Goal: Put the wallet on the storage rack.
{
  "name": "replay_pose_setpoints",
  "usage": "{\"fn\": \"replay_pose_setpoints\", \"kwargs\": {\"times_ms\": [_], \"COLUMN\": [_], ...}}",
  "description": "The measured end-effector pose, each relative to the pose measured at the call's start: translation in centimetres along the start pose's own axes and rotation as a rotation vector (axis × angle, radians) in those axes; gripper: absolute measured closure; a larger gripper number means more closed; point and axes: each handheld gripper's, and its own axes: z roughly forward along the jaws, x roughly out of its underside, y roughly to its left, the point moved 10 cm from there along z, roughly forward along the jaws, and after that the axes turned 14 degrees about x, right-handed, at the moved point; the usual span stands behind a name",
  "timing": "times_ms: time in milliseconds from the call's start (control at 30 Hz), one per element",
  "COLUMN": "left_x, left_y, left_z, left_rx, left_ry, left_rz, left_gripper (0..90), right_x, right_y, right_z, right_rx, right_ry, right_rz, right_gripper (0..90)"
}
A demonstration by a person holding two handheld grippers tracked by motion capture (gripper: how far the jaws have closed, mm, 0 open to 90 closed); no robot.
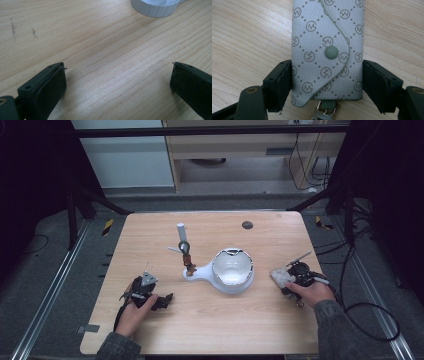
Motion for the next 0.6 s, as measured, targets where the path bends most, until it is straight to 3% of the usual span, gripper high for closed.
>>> {"fn": "replay_pose_setpoints", "kwargs": {"times_ms": [300, 600], "left_x": [0.00, 0.00], "left_y": [-0.04, -0.06], "left_z": [0.01, 0.02], "left_rx": [0.001, 0.002], "left_ry": [0.000, 0.000], "left_rz": [0.001, 0.002], "left_gripper": [0.0, 0.0], "right_x": [0.02, 0.01], "right_y": [0.05, -0.04], "right_z": [0.18, -0.04], "right_rx": [0.001, 0.007], "right_ry": [0.008, 0.009], "right_rz": [-0.001, -0.038], "right_gripper": [25.4, 29.7]}}
